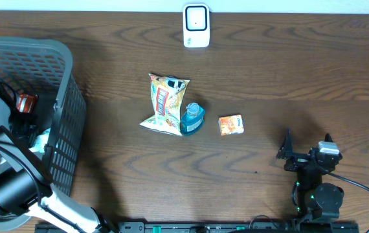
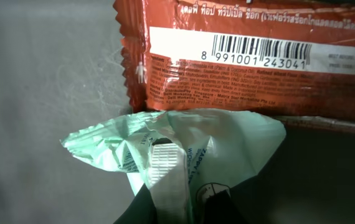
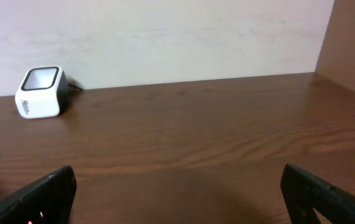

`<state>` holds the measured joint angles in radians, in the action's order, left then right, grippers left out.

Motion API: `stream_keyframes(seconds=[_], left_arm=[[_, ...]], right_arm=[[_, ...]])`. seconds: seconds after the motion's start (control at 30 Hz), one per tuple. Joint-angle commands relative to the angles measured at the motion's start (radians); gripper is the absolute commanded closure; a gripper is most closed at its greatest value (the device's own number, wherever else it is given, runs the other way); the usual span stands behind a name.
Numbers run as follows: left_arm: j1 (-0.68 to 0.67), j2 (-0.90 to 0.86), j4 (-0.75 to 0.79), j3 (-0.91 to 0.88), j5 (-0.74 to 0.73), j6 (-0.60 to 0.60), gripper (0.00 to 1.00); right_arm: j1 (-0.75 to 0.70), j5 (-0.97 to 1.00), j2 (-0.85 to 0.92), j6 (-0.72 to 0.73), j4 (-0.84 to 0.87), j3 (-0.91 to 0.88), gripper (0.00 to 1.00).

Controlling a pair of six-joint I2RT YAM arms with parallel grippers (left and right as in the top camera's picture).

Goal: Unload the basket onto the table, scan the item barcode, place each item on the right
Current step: 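Grasp the mint-green wrapped pack in the basket with the left gripper, then lift the mint-green pack out and carry it toward the scanner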

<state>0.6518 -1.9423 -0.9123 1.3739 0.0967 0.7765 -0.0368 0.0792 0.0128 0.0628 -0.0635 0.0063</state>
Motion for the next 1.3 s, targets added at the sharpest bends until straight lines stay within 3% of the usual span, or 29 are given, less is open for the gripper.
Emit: stream_keyframes(seconds=[0.0,0.23,0.43,0.67,0.77,0.93,1.27], left_arm=[[0.006,-0.012,-0.055,0.073,0.017,-0.024,0.92],[0.006,0.084,-0.219,0.274,0.016,-0.024,0.93],[0.004,0.269,-0.298,0.382,-0.016,-0.023,0.93],[-0.031,0.591,-0.188,0.389,-0.320,-0.023,0.93],[-0.140,0.700,-0.120,0.389,-0.377,-0.013,0.93],[-0.438,0.768,-0.029,0.389,-0.371,-0.008,0.93],[-1.019,0.580,0.083,0.380,-0.153,-0.009,0.93]], right_arm=[[0.005,0.008,-0.002,-0.012,-0.003,-0.001,0.01],[0.005,0.008,-0.002,-0.012,-0.003,-0.001,0.01],[0.005,0.008,-0.002,-0.012,-0.003,-0.001,0.01],[0.005,0.008,-0.002,-0.012,-0.003,-0.001,0.01],[0.005,0.008,-0.002,-0.012,-0.003,-0.001,0.01],[0.005,0.008,-0.002,-0.012,-0.003,-0.001,0.01],[0.005,0.008,-0.002,-0.012,-0.003,-0.001,0.01]])
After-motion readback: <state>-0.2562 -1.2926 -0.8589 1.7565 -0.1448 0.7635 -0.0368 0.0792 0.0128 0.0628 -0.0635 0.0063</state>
